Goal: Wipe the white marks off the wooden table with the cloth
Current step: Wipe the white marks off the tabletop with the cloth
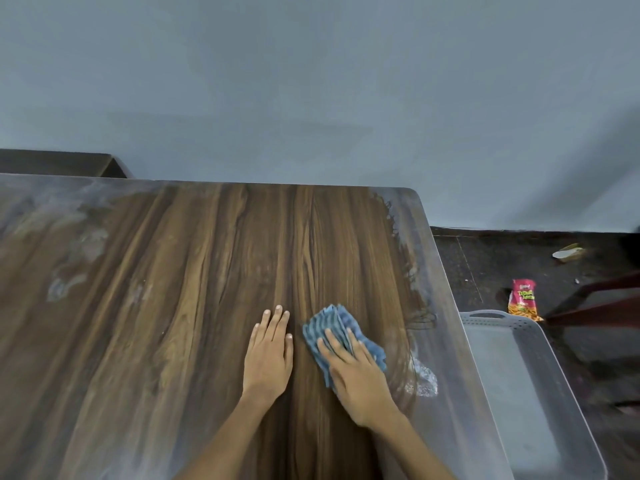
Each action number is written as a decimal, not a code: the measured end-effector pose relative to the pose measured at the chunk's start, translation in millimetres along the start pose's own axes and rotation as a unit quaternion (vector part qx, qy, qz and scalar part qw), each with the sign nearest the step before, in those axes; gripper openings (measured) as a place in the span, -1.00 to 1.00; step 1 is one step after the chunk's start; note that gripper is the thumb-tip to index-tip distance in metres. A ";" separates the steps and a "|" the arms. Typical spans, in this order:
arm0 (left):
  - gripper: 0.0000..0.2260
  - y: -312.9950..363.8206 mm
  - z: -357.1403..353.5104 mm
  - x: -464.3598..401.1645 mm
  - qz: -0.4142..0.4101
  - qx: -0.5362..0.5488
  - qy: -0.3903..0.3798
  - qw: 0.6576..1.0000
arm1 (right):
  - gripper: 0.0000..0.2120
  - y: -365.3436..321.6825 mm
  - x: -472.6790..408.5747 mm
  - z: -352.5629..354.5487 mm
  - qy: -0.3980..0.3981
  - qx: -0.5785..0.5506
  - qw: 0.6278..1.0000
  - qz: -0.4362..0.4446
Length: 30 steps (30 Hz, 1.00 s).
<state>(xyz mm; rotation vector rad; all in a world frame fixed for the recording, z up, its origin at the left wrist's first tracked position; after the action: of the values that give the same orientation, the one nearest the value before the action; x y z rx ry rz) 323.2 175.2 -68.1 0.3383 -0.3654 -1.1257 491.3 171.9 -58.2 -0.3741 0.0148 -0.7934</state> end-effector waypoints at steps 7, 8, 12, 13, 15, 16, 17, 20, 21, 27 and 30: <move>-0.58 -10.6 -0.4 15.0 -0.008 -0.012 -0.014 1.000 | -0.53 71.0 52.0 26.7 0.074 -0.028 0.982 -0.174; -0.58 -11.9 -0.2 17.8 -0.008 -0.015 -0.014 1.000 | -0.52 80.8 43.3 31.8 0.078 -0.035 0.976 -0.202; -0.58 -14.8 1.0 31.5 0.001 -0.011 -0.010 1.000 | -0.47 79.3 -5.3 33.7 0.056 -0.028 0.969 -0.240; -0.58 -15.5 1.2 34.4 0.002 -0.012 -0.010 1.000 | -0.47 70.7 -15.9 31.0 0.053 -0.025 0.972 -0.227; -0.58 -17.6 1.7 40.5 0.002 -0.014 -0.011 1.000 | -0.48 47.3 -27.2 24.1 0.047 -0.026 0.981 -0.187; -0.58 -18.7 2.0 43.2 0.001 -0.014 -0.012 1.000 | -0.48 34.8 -28.6 20.0 0.044 -0.026 0.985 -0.162; -0.58 -19.9 2.5 45.7 0.000 -0.013 -0.013 1.000 | -0.48 22.4 -27.1 14.8 0.041 -0.023 0.989 -0.139; -0.58 -22.0 3.6 51.5 -0.001 -0.012 -0.012 1.000 | -0.49 -7.5 -6.4 -1.0 0.030 -0.011 0.997 -0.074; -0.58 -22.9 4.0 53.4 -0.001 -0.015 -0.011 1.000 | -0.49 -14.7 5.4 -6.4 0.023 -0.005 0.999 -0.048; -0.58 -30.6 2.8 63.8 -0.006 -0.008 -0.014 1.000 | -0.53 21.5 87.4 -0.5 0.067 -0.093 0.993 -0.007; -0.59 -31.1 3.2 67.0 -0.005 -0.003 -0.014 1.000 | -0.57 60.4 85.0 20.0 0.136 -0.129 0.979 -0.082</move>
<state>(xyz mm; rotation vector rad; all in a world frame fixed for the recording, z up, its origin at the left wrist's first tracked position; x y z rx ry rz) 322.4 101.3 -71.5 0.3205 -0.3857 -1.1427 596.1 157.5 -48.9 -0.5144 0.3494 -1.0045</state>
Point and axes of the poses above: each hand's wrist, its own x-axis away from the middle knuckle, its own z-axis out of the back of the hand, y = z × x, the point moved 5 cm from there along -x, towards the middle knuckle, and after that the axes turned 15 degrees about z, right-handed, at the moved point
